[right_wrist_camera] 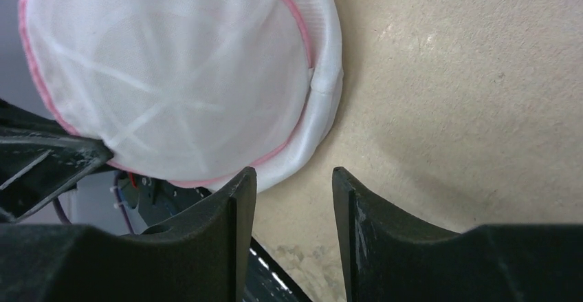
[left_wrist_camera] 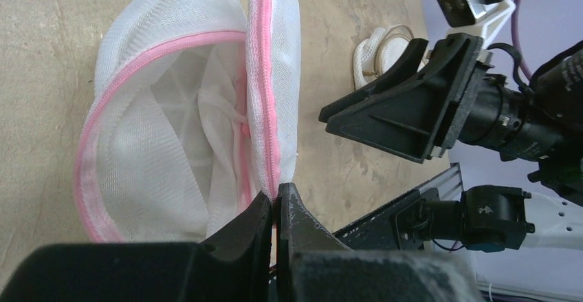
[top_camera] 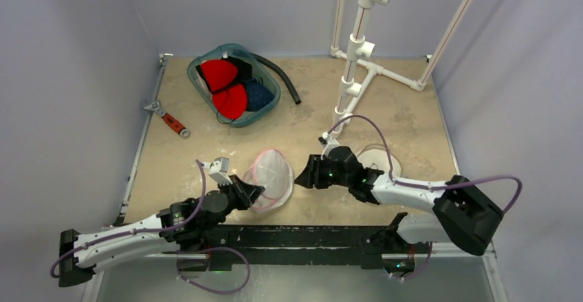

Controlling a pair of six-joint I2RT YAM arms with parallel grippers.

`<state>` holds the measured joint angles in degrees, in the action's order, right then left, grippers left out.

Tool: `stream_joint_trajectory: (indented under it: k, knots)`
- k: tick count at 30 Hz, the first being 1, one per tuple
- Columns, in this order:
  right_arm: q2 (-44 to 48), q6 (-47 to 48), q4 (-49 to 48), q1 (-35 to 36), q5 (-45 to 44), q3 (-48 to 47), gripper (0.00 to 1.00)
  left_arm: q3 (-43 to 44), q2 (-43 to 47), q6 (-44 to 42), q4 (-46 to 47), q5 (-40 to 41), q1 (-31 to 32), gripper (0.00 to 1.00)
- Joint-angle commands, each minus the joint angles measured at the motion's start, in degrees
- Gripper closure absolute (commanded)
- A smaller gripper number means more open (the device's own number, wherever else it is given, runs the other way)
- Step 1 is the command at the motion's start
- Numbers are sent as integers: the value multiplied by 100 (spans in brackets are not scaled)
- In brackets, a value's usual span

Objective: Unzip the laundry bag and remove the bra
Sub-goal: Close the laundry bag at the center of the board.

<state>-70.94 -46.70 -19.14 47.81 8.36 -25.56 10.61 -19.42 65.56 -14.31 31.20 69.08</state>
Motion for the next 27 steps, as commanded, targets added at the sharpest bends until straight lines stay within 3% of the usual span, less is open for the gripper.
stream_joint_trajectory:
  k: [1, 14, 21, 27]
  knots:
    - [-526, -65, -834, -25, 238, -185, 53, 229, -89, 28, 10, 57, 18, 100]
    - [-1742, 62, -876, -25, 96, -873, 58, 240, 11, 1, -41, -15, 18, 100]
    - [-2075, 64, -654, -21, -93, -1020, 66, 256, 105, -34, -65, -46, 19, 100]
    - [-1976, 88, -626, -22, -126, -940, 92, 301, 208, -61, -168, -31, 18, 100]
